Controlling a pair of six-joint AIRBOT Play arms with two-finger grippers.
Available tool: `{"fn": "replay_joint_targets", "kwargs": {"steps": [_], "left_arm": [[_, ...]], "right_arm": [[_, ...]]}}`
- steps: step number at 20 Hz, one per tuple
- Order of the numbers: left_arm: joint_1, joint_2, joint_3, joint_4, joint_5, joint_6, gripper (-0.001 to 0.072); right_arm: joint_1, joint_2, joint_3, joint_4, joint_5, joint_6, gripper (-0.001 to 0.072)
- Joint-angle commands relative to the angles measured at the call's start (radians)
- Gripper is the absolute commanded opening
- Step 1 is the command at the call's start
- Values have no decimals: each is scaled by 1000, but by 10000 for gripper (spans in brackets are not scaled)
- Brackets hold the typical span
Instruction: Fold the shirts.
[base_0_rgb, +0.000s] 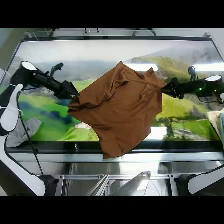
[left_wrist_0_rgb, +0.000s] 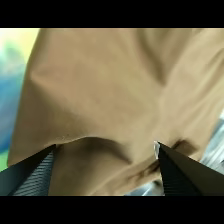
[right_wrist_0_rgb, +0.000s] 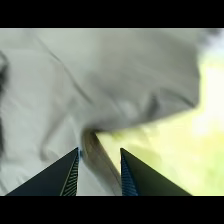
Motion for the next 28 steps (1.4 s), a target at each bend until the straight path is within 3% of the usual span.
{"fn": "replay_joint_targets", "kwargs": {"steps": [1, 2, 4, 5, 6, 8, 12, 15, 19, 21, 22, 25, 26, 27, 28], "left_arm": [[-66, -32, 10, 92, -51, -19, 706], [-82, -39, 10, 92, -50, -18, 665], [-106, -42, 11, 99, -39, -18, 464], [-112, -42, 11, 99, -40, -17, 261], [-112, -42, 12, 98, -40, -13, 6], [-97, -42, 13, 98, -40, -13, 24], [-40, -41, 8, 55, -97, -24, 24], [17, 29, -111, -92, -88, -12, 23], [99, 198, -381, -113, -21, -6, 24], [142, 270, -474, -119, 50, -6, 23], [159, 295, -494, -130, 82, -6, 23], [197, 337, -498, -213, 130, -6, 25], [206, 345, -496, -248, 135, -6, 118], [213, 347, -496, -284, 134, -6, 347], [222, 347, -496, -328, 133, -6, 480]], "right_arm": [[-7, -3, -8, -97, 77, 16, 308], [10, -5, -9, -98, 74, 8, 308], [50, -8, -9, -97, 63, 0, 299], [72, -10, -9, -97, 50, 1, 276], [94, -10, -8, -97, 28, 1, 101], [121, -10, -5, -97, -39, 6, 26], [113, -45, 103, -102, -85, 46, 24], [115, -141, 334, -175, -18, 143, 24], [115, -291, 666, -380, 174, 267, 42], [113, -295, 687, -418, 187, 245, 394], [113, -295, 685, -415, 188, 245, 464], [114, -295, 669, -414, 188, 245, 482], [113, -295, 660, -410, 188, 246, 482], [113, -296, 650, -410, 188, 246, 482], [113, -296, 643, -411, 188, 245, 482]]}}
